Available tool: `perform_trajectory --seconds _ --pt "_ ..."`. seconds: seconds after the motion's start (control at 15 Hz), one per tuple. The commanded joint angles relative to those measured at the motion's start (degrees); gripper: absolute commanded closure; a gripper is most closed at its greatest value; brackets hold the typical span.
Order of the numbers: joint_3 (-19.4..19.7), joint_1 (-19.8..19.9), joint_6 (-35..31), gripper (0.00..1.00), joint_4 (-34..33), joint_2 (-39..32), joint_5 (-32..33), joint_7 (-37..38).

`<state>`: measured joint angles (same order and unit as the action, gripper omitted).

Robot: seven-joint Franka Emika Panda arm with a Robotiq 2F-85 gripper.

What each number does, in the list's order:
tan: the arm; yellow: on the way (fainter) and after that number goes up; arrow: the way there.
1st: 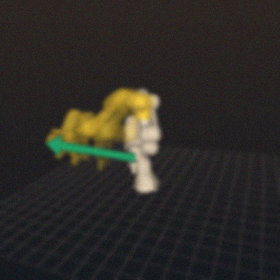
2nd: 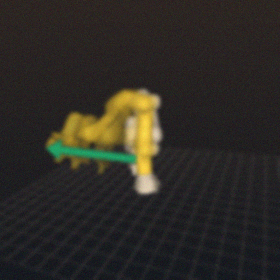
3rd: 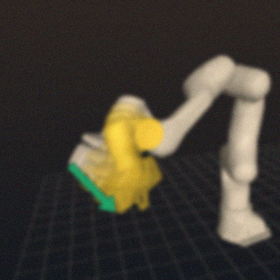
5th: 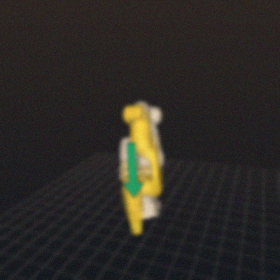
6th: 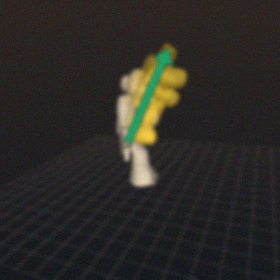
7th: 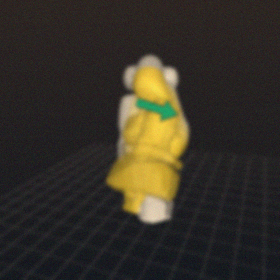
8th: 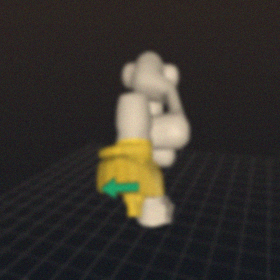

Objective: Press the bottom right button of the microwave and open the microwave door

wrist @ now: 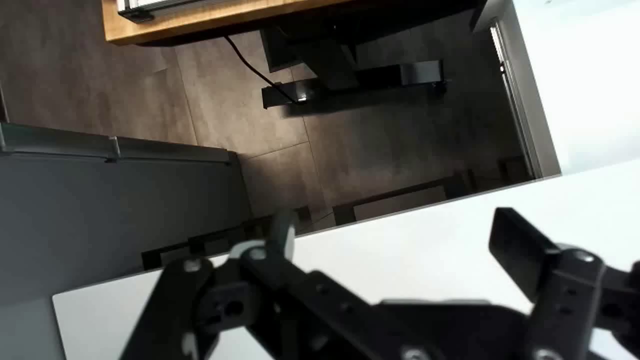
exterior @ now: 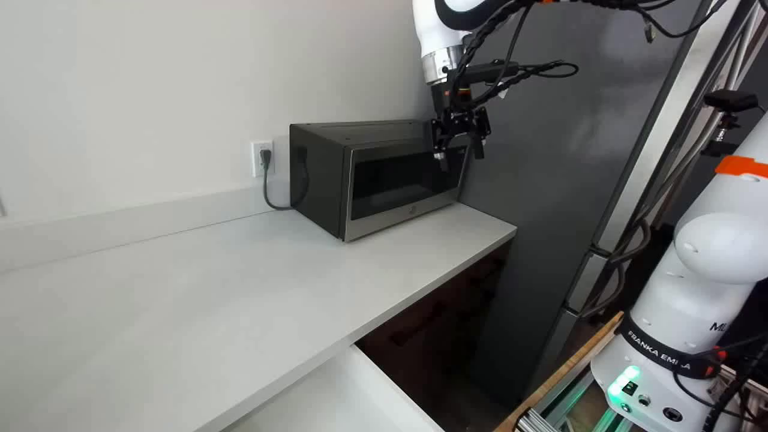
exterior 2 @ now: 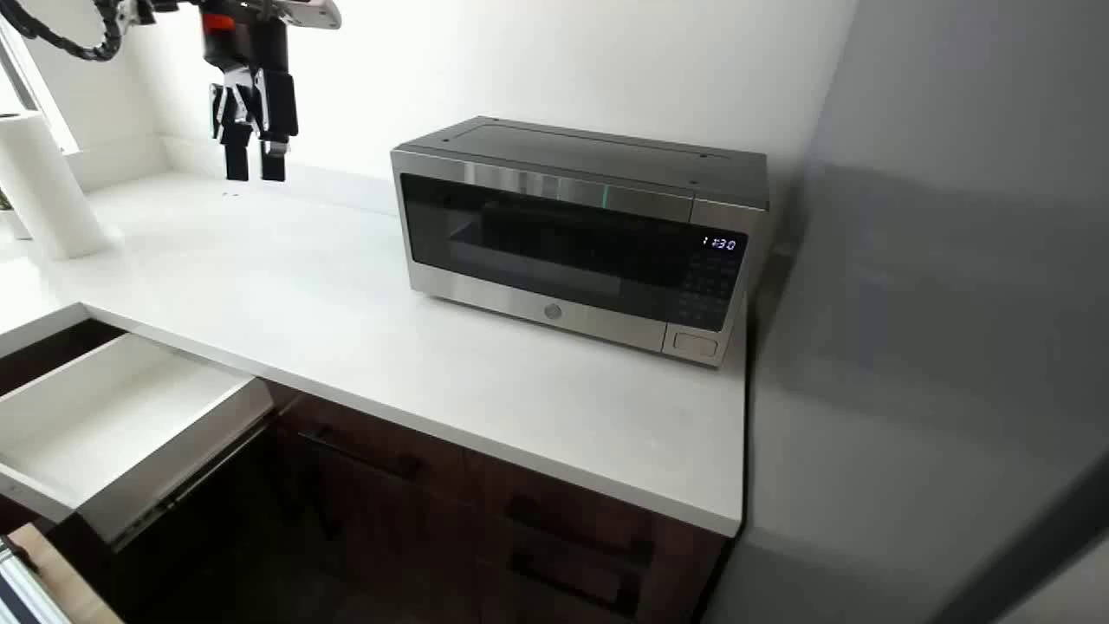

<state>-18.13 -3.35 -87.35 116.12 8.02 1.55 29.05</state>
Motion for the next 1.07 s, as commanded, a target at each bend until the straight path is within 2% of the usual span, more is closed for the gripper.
perform_trajectory --seconds 0.0,0.4,0.73,0.8,1.0 --pt "2.0 -2.14 0.13 0.0 -0.11 -0.14 0.23 0.24" --pt "2.0 -2.14 0.13 0.0 -0.11 -0.14 0.23 0.24" --pt "5.56 -0.9 -12.6 0.0 1.35 1.42 1.66 -1.68" --pt "6.69 -0.64 -15.37 0.0 1.48 1.63 2.54 -4.5" --pt "10.84 0.3 -21.9 0.0 1.91 1.8 -0.09 -12.59"
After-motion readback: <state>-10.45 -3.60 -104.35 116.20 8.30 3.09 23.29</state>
